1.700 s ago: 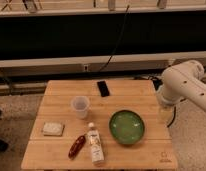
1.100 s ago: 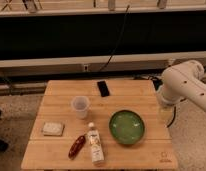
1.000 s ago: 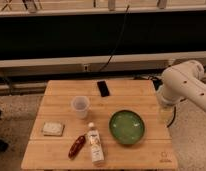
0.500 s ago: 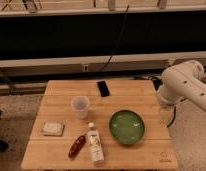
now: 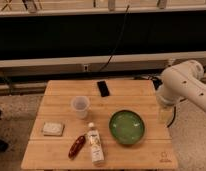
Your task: Pick up the ceramic cup
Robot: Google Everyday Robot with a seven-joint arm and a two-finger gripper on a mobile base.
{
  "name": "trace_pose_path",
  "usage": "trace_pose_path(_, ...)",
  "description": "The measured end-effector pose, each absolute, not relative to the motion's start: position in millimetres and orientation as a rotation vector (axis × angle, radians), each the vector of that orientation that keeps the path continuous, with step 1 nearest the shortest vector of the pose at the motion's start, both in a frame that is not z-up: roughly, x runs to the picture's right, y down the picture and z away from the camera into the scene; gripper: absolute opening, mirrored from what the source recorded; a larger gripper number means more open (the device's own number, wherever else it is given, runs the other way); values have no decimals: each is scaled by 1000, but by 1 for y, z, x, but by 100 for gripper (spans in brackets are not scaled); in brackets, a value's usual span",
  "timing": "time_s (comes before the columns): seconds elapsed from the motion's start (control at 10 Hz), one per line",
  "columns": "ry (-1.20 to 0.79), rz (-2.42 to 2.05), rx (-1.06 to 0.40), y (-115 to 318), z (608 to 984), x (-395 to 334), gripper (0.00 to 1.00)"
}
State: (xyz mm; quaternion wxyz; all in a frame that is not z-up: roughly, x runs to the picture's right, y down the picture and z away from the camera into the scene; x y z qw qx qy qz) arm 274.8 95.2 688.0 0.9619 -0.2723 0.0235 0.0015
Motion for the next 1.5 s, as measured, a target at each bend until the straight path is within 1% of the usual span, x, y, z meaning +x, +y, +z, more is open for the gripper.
trace_pose_path(0.3,58,-119,-518,73,701,235,80)
trace_pose_path(0.7,67,-208,-489,58,707,220,80)
trace_pose_path(1.1,86,-349,-440,35,723,168,80)
trace_pose_path(1.4,87,-393,-428,31,726,162,80)
trace_pose_path(1.5,79,-421,-419,27,730,149,80)
